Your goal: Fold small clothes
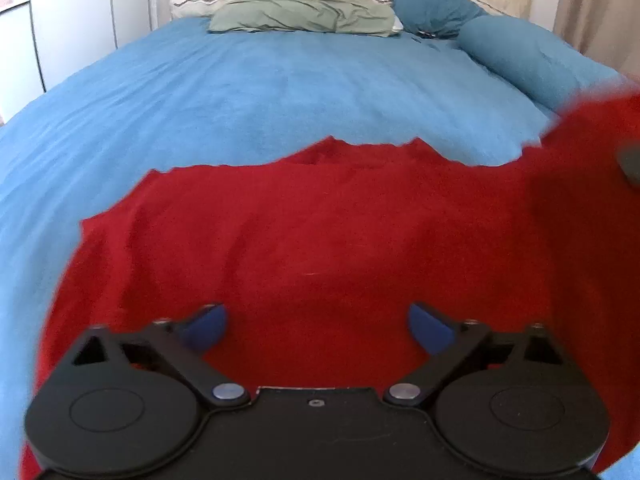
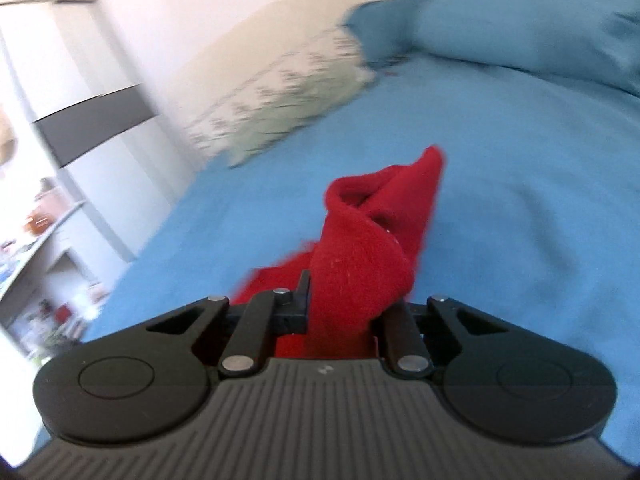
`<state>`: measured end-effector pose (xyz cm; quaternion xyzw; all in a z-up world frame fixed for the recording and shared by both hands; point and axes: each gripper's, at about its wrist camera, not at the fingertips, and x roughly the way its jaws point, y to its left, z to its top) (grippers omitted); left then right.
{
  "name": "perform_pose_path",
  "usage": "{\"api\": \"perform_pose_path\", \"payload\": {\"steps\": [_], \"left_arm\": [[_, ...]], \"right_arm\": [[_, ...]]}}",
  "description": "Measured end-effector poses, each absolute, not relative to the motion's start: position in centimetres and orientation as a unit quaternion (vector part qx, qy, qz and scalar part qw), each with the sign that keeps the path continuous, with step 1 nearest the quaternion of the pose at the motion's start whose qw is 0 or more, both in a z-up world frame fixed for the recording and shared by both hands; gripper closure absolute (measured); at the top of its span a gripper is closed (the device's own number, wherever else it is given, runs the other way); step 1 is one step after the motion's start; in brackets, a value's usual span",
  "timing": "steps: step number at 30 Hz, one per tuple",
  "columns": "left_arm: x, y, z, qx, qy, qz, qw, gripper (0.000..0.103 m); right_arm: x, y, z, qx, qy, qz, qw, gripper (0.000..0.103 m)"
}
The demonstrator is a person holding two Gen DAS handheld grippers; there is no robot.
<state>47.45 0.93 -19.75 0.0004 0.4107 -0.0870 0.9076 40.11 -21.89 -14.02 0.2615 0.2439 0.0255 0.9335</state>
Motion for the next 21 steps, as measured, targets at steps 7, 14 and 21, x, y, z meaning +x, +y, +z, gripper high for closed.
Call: {"api": "perform_pose_path", "payload": {"steps": [7,14,21], "left_arm": [[44.3,10.0,-18.8,0.006,0.436,-0.064,0.897,0.009],[41.2,15.2,-20.1,-0.002,0.454,-0.071,0.888,0.007],[40.4,15.5,-19.4,-0.006,0.453,-0.075,0.888,0.007]], "right_arm": [[44.6,-7.4,-10.7,0.160,0.267,0.238,0.920,0.076],[45.9,2.0,-18.4,0.037,0.403,0.281,0.870,0.076],[44.9,1.7,-17.4,0.029,0.393,0.289,0.872,0.016]]}}
